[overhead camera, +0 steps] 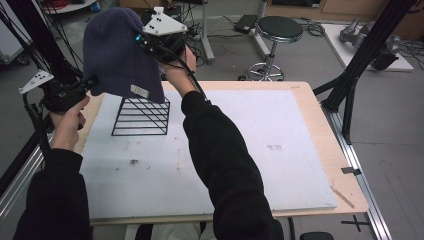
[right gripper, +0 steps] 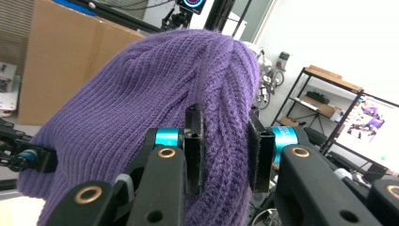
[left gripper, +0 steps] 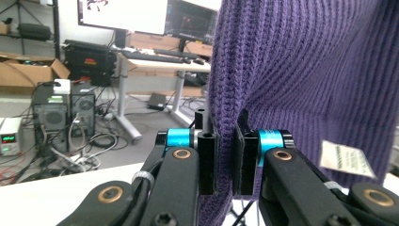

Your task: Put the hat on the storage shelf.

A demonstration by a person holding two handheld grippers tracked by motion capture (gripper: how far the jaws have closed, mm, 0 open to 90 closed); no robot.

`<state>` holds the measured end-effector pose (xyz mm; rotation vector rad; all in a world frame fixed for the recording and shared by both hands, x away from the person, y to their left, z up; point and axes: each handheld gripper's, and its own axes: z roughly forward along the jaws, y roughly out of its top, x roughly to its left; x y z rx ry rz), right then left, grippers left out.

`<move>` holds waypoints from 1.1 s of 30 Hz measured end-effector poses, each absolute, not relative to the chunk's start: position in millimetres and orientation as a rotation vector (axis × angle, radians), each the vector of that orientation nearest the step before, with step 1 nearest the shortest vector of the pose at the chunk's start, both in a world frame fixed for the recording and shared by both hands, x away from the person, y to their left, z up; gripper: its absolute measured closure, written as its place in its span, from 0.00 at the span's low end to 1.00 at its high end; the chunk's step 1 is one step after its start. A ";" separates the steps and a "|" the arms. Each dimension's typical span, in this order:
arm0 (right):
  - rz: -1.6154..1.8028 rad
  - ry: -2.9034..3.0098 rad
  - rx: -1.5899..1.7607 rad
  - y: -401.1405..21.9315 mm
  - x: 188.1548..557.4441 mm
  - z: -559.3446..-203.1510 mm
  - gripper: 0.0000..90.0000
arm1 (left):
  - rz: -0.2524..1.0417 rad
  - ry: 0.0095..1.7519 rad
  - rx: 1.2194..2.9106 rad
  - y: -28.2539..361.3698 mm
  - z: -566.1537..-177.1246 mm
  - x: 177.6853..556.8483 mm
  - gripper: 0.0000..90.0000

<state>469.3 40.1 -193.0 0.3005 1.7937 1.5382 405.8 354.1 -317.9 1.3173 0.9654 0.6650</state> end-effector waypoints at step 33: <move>1.638 1.958 0.310 40.0 470.2 -234.4 0.80 | 0.519 1.007 1.285 362.8 -381.3 401.9 0.91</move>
